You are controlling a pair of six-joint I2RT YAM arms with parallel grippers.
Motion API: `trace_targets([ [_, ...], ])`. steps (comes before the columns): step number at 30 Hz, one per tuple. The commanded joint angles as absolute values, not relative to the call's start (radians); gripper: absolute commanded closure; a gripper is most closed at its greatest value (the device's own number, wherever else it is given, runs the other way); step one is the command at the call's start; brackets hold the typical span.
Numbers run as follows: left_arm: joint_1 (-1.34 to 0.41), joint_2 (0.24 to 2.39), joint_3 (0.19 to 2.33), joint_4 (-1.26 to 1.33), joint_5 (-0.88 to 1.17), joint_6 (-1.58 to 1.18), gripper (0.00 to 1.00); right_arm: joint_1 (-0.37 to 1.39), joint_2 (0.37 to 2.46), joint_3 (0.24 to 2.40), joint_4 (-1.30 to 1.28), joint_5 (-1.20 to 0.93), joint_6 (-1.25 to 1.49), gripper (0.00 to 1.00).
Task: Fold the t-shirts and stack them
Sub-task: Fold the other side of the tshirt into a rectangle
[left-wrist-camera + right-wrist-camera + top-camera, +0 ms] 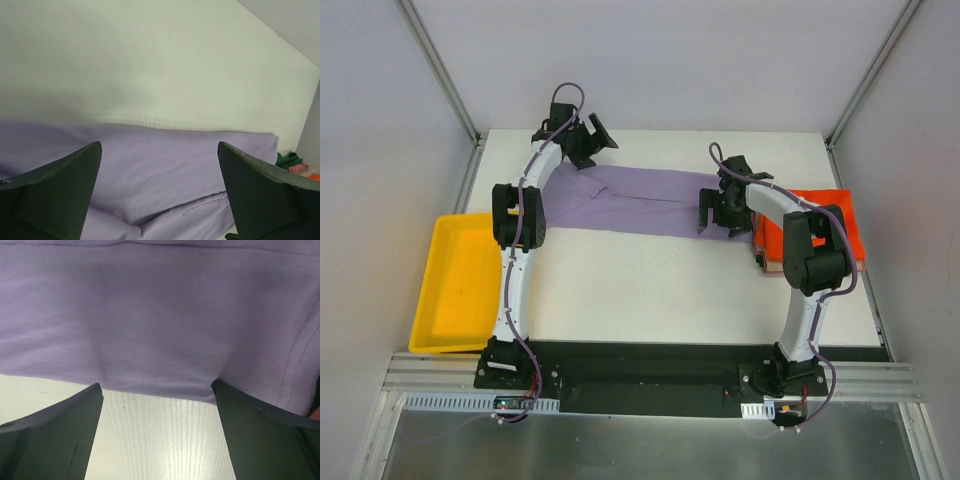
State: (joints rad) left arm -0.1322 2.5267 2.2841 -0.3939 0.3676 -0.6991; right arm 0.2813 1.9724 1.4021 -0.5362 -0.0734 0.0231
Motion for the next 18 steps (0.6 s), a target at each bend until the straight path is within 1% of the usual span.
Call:
trace_targets([
  [1, -0.146, 2.572, 2.405, -0.238, 0.520, -0.666, 0.01, 0.259, 1.973, 1.410, -0.580, -0.045, 0.009, 0.04],
  [4, -0.150, 2.527, 2.389, -0.210, 0.554, -0.598, 0.01, 0.256, 1.967, 1.416, -0.581, -0.038, 0.008, 0.04],
  [5, -0.149, 2.475, 2.361, -0.210, 0.558, -0.562, 0.01, 0.258, 1.965, 1.419, -0.581, -0.037, 0.008, 0.04],
  [10, -0.150, 2.182, 1.954, -0.212, 0.399, -0.558, 0.01, 0.256, 1.965, 1.417, -0.586, -0.037, 0.008, 0.04],
  [12, -0.149, 2.105, 1.786, -0.218, 0.377, -0.572, 0.01, 0.255, 1.962, 1.410, -0.584, -0.037, 0.008, 0.04],
  [15, -0.150, 2.027, 1.631, -0.218, 0.351, -0.613, 0.01, 0.255, 1.957, 1.398, -0.586, -0.032, 0.008, 0.04],
  [18, -0.152, 2.025, 1.588, -0.215, 0.354, -0.629, 0.01, 0.253, 1.950, 1.382, -0.589, -0.029, 0.008, 0.04],
])
